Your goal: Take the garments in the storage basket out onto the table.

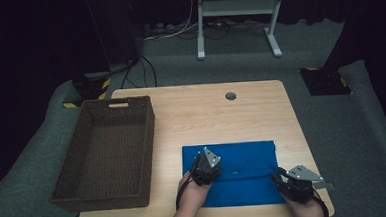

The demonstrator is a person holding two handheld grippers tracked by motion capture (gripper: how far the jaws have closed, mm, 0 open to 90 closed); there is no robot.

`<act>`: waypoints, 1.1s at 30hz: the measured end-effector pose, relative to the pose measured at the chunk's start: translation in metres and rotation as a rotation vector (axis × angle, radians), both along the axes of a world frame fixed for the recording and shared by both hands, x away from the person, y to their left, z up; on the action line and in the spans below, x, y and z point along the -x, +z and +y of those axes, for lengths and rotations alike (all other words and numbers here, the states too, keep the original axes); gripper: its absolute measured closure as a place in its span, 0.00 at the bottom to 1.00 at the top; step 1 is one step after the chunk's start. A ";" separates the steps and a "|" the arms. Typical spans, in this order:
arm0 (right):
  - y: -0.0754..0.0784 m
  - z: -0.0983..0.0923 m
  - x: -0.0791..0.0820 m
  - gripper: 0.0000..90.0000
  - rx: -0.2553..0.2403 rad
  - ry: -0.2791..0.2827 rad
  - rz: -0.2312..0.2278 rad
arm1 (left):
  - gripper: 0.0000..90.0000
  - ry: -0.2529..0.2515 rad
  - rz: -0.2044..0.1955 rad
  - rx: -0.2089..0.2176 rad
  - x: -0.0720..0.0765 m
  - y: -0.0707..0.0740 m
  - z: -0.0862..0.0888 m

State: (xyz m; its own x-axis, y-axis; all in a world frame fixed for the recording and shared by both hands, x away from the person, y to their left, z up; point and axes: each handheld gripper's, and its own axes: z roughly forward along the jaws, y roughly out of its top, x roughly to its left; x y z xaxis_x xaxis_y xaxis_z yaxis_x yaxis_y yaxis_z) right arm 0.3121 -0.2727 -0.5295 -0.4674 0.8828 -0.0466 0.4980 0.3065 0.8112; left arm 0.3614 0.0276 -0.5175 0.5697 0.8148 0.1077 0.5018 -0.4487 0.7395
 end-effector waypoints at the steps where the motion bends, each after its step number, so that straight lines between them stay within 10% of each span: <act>1: 0.000 0.000 0.000 0.69 0.000 0.001 -0.001 | 0.67 0.002 0.001 -0.006 0.000 -0.001 -0.001; 19: 0.020 0.022 -0.001 0.69 0.030 0.045 -0.035 | 0.91 0.033 -0.005 -0.011 0.002 -0.012 -0.003; 33: 0.024 0.058 -0.053 0.72 0.084 0.086 0.075 | 0.95 0.037 -0.027 0.011 0.008 -0.010 0.000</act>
State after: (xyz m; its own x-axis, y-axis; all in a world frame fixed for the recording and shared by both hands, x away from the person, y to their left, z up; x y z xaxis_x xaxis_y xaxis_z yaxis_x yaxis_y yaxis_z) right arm 0.3648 -0.2151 -0.5058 -0.5465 0.8336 -0.0804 0.5254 0.4160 0.7422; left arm 0.3536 0.0272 -0.5276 0.5364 0.8362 0.1139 0.4976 -0.4224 0.7576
